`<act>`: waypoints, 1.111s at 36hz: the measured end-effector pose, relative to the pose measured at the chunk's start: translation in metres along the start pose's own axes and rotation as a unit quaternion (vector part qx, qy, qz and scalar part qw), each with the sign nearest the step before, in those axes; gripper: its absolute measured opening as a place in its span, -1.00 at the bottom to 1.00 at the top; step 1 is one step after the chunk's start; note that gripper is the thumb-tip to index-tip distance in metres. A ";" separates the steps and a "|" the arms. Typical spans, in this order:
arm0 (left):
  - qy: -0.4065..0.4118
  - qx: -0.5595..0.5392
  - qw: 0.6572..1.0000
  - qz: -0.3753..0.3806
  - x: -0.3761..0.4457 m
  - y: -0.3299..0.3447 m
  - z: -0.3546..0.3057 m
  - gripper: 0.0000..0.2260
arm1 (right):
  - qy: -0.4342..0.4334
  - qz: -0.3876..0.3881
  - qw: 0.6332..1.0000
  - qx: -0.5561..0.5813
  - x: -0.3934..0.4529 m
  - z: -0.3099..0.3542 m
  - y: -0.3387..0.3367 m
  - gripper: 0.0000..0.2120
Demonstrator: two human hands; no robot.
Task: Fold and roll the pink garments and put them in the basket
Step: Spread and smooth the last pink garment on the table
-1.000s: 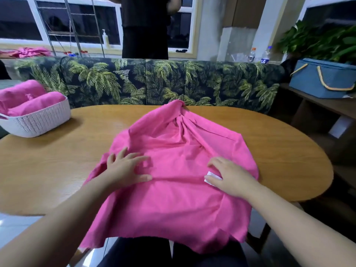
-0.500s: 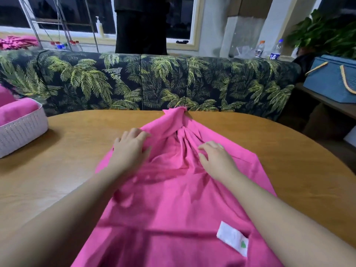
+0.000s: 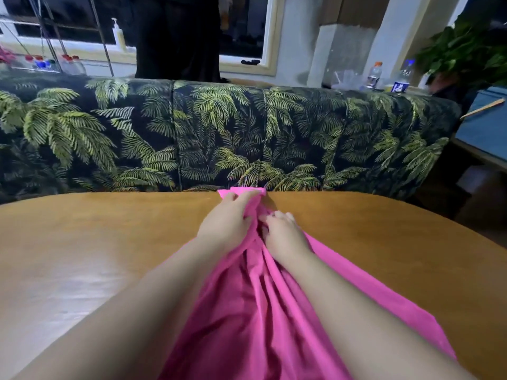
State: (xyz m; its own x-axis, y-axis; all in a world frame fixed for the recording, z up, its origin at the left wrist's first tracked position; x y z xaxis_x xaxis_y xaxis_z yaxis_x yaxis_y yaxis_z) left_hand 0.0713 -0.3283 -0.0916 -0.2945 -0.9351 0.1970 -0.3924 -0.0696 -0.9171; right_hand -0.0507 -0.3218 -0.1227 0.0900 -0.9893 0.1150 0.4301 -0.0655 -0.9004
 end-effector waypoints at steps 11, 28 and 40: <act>-0.077 0.231 0.969 -0.040 0.006 -0.021 0.062 -0.79 | 0.045 -0.013 0.992 -0.116 0.048 -0.038 -0.021 -0.61; 0.041 0.211 0.975 -0.047 0.007 0.002 0.066 -0.51 | -0.032 -0.013 0.998 -0.050 0.060 -0.036 -0.007 -0.55; -0.071 0.186 0.976 0.083 0.002 0.026 0.083 0.04 | 0.143 0.046 0.985 -0.089 0.097 -0.113 -0.031 -0.49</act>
State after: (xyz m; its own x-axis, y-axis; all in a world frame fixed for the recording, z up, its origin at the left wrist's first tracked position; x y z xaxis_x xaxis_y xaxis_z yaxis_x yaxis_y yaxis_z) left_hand 0.1324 -0.3609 -0.1436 -0.1932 -0.9811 0.0084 0.0020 -0.0090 -1.0000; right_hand -0.1565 -0.4300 -0.1313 -0.1462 -0.9867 -0.0713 0.2657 0.0302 -0.9636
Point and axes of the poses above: each hand's wrist, its own x-axis towards the middle knuckle, its own y-axis out of the palm, z = x × y, the point moved 5 cm from there along x, towards the middle knuckle, and after that the axes turned 8 degrees about x, right-handed, at the moved point
